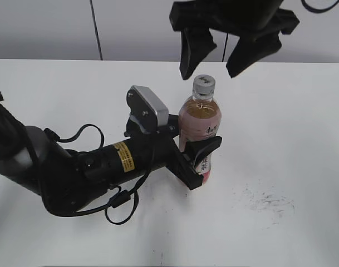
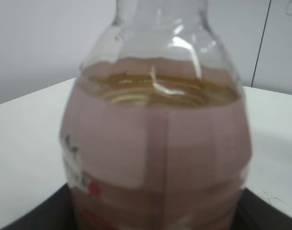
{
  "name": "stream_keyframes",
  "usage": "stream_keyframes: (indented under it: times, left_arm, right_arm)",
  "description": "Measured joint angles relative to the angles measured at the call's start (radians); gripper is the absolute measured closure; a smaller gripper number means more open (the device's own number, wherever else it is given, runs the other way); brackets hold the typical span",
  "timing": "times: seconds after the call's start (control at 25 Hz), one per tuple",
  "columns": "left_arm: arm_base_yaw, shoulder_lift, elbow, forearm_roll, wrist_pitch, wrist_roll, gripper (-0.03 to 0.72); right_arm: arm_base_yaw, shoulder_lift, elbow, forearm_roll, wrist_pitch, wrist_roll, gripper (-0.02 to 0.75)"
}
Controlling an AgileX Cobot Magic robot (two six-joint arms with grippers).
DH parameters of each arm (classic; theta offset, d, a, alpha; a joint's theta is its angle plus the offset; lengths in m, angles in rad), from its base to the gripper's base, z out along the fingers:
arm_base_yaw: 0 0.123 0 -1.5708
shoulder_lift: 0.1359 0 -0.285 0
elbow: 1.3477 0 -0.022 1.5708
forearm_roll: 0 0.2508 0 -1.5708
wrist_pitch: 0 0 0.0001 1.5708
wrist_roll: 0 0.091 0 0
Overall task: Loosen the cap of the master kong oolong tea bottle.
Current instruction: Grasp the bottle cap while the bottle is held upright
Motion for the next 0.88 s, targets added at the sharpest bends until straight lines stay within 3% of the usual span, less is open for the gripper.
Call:
stream_keyframes:
  times: [0.2,0.88]
  left_arm:
    - [0.0,0.0,0.0,0.0,0.0,0.0,0.299]
    - [0.0,0.0,0.0,0.002,0.0,0.0,0.299]
  right_arm:
    - [0.0,0.009,0.074,-0.001,0.001,0.016,0.161]
    - [0.0,0.025,0.077,0.008,-0.085,0.061,0.227]
